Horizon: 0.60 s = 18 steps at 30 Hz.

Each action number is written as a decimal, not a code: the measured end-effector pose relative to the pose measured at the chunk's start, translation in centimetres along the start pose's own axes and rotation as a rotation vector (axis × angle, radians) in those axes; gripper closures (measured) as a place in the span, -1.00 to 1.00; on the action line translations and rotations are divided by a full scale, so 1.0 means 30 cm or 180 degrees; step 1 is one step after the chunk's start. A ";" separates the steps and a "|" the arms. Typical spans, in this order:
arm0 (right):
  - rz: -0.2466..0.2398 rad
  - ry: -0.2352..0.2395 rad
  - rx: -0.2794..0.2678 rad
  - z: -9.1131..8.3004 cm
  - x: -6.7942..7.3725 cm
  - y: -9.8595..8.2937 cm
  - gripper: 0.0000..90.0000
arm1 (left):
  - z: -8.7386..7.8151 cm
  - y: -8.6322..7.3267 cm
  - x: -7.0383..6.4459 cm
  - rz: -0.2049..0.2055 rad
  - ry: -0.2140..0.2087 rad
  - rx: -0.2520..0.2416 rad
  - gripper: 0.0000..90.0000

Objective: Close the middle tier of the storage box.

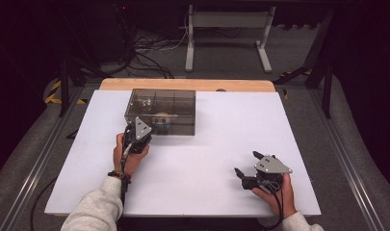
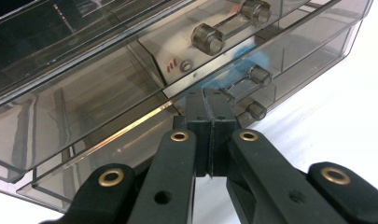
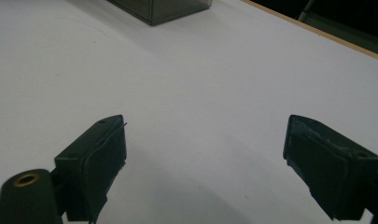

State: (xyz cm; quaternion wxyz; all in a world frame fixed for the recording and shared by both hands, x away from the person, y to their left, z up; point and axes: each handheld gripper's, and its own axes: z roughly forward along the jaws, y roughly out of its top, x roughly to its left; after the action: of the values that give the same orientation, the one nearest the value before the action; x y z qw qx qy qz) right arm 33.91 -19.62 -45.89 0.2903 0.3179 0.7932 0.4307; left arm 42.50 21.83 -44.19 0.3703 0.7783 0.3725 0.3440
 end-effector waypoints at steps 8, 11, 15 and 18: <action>0.0018 -0.0011 -0.0012 -0.001 -0.001 0.000 -0.69 | 0.013 -0.006 0.008 -0.0009 -0.0003 0.0064 1.00; 0.0001 -0.0008 -0.0013 0.000 0.000 0.001 -0.69 | 0.013 -0.007 0.008 -0.0017 -0.0005 0.0063 1.00; 0.0005 -0.0006 -0.0014 -0.002 0.002 0.002 -0.69 | 0.013 -0.008 0.008 -0.0024 -0.0007 0.0081 1.00; -0.0012 -0.0012 -0.0020 -0.003 -0.001 0.002 -0.69 | 0.011 -0.008 0.008 -0.0014 0.0002 0.0095 1.00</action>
State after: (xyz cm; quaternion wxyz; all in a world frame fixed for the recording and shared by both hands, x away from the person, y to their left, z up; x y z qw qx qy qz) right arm 33.87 -19.67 -45.78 0.2936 0.3163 0.7919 0.4321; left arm 42.81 22.05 -44.49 0.3593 0.7828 0.3794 0.3379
